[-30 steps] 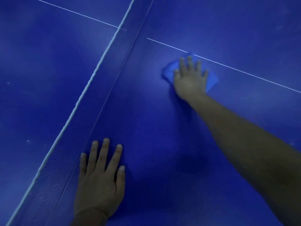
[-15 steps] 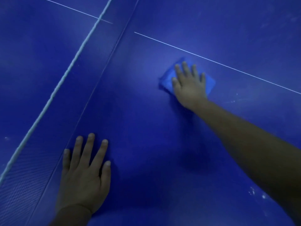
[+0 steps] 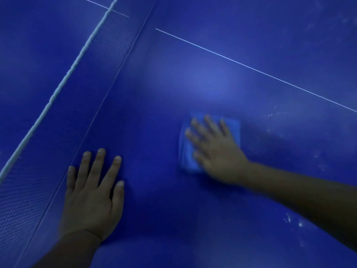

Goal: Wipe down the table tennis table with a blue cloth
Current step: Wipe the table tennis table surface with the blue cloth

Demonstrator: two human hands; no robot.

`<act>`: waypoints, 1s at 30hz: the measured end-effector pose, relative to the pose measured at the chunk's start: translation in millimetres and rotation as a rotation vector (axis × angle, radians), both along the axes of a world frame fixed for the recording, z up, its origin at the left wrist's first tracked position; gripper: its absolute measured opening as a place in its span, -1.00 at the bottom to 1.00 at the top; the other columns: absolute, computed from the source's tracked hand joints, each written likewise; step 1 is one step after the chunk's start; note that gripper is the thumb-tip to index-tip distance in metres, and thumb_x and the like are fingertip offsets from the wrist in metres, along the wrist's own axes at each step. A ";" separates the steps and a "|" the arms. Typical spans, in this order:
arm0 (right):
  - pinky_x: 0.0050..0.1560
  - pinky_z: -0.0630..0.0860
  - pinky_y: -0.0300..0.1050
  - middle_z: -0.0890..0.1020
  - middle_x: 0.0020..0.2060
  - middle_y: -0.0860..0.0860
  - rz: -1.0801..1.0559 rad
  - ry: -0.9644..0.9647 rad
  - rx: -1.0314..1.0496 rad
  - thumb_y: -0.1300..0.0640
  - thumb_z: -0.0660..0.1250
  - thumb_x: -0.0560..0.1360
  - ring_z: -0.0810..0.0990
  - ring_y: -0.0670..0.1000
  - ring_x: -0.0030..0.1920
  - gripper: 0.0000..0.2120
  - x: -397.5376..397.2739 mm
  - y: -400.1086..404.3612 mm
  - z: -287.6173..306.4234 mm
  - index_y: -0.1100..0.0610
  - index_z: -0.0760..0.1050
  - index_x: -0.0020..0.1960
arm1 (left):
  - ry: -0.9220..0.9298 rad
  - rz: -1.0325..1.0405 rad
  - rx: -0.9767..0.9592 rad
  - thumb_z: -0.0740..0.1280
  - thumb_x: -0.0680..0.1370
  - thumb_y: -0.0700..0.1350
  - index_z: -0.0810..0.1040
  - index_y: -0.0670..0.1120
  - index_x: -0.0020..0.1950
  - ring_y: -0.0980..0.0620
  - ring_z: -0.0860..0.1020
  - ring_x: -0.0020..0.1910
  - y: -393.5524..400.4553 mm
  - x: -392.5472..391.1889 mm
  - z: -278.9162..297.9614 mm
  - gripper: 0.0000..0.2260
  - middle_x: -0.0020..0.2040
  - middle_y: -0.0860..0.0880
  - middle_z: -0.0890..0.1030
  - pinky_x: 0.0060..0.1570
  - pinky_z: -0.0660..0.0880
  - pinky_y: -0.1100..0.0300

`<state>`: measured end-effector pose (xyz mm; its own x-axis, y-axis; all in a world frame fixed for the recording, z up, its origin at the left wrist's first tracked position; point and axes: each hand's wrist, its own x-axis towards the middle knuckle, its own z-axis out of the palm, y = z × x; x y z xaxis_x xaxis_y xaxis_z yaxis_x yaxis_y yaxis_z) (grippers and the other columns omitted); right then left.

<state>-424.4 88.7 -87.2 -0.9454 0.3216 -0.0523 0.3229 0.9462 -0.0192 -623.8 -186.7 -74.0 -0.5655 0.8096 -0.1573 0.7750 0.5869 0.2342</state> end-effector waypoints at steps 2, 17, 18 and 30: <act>0.53 -0.01 0.30 0.13 0.60 0.02 0.239 -0.060 -0.067 -0.15 -0.01 0.67 0.08 0.22 0.59 -0.49 26.0 -15.5 3.7 -0.06 0.16 0.59 | 0.001 -0.001 -0.002 -0.01 0.60 0.14 0.23 0.00 0.55 -0.13 0.02 0.60 0.3 0.7 0.8 -0.47 0.59 -0.10 0.17 0.53 -0.19 -0.05; 0.53 0.00 0.27 0.18 0.59 0.02 0.177 -0.065 -0.025 -0.16 -0.04 0.68 0.10 0.18 0.59 -0.48 34.7 19.2 5.1 -0.04 0.19 0.59 | 0.000 -0.006 -0.024 -0.02 0.60 0.14 0.20 0.01 0.56 -0.12 -0.01 0.60 1.3 0.4 1.5 -0.46 0.60 -0.08 0.11 0.53 -0.24 -0.02; 0.52 0.06 0.29 0.22 0.57 0.05 0.140 -0.057 0.021 -0.16 -0.05 0.66 0.16 0.21 0.57 -0.47 30.1 45.8 6.7 0.00 0.23 0.57 | 0.000 -0.003 -0.023 -0.02 0.60 0.14 0.21 0.01 0.56 -0.12 -0.01 0.60 1.5 0.4 1.7 -0.46 0.60 -0.07 0.11 0.53 -0.25 0.00; 0.53 0.01 0.26 0.17 0.59 0.01 -0.084 -0.036 0.021 -0.19 -0.09 0.66 0.06 0.12 0.59 -0.44 40.9 61.2 4.3 0.00 0.19 0.59 | 0.003 0.001 -0.027 -0.02 0.60 0.15 0.26 -0.01 0.56 -0.14 0.02 0.60 2.0 -0.2 0.3 -0.45 0.60 -0.11 0.17 0.53 -0.25 0.01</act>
